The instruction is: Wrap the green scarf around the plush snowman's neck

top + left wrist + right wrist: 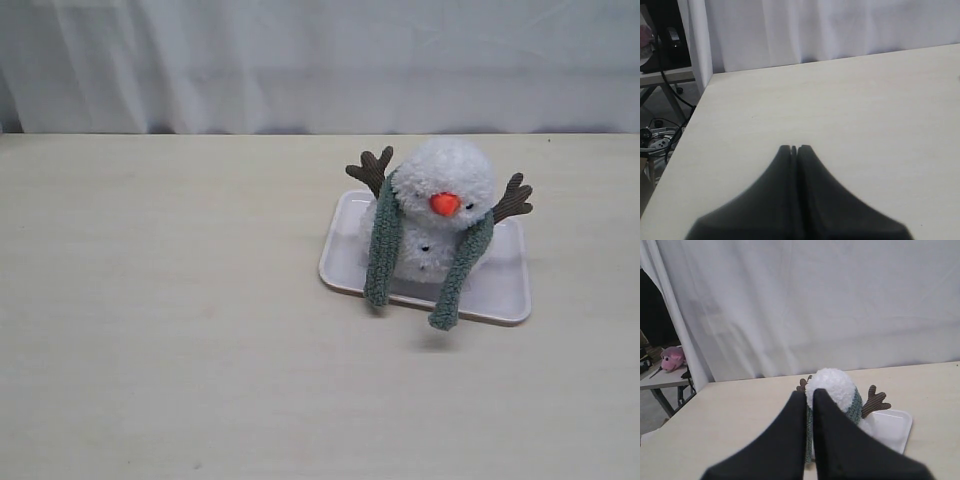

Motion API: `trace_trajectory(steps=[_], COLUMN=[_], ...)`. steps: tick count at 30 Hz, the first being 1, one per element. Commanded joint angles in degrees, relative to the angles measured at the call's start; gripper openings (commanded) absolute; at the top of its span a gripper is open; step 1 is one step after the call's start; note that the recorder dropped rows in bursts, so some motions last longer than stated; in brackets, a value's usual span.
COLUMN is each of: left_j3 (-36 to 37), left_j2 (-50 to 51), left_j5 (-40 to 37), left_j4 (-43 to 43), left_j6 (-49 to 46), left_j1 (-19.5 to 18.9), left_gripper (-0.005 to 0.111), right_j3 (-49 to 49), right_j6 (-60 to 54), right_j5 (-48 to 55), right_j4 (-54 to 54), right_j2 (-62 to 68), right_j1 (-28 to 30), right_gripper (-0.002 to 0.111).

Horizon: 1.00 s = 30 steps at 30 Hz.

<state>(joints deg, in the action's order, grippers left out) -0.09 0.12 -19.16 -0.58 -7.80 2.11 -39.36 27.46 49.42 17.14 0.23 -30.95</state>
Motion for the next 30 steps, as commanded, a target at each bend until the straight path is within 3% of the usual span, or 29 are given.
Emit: trace_trajectory(steps=[1,10,16,23,30], left_j3=[0.09,0.09,0.09,0.09,0.09], left_j2=[-0.12,-0.12,-0.12,-0.12,-0.12], left_j5=[0.64,0.64,0.64,0.64,0.64], left_j4=[0.02,0.02,0.02,0.02,0.02], left_j6=[0.11,0.11,0.11,0.11,0.11], left_j1=[0.59,0.59,0.59,0.59,0.59], left_gripper=[0.000,0.000,0.000,0.000,0.000], right_j3=[0.06,0.06,0.06,0.06,0.42], right_j6=[-0.73,-0.73,-0.73,-1.03,-8.93], right_j5=[-0.12,-0.02,-0.02,-0.13,-4.71], right_j4=[0.03,0.00,-1.15,-14.88,-16.68], right_j2=[-0.23,-0.23,-0.23,-0.23,-0.23], right_j1=[0.16,1.75,8.71,17.38,23.94], right_gripper=[0.004,0.004,0.004,0.004,0.004])
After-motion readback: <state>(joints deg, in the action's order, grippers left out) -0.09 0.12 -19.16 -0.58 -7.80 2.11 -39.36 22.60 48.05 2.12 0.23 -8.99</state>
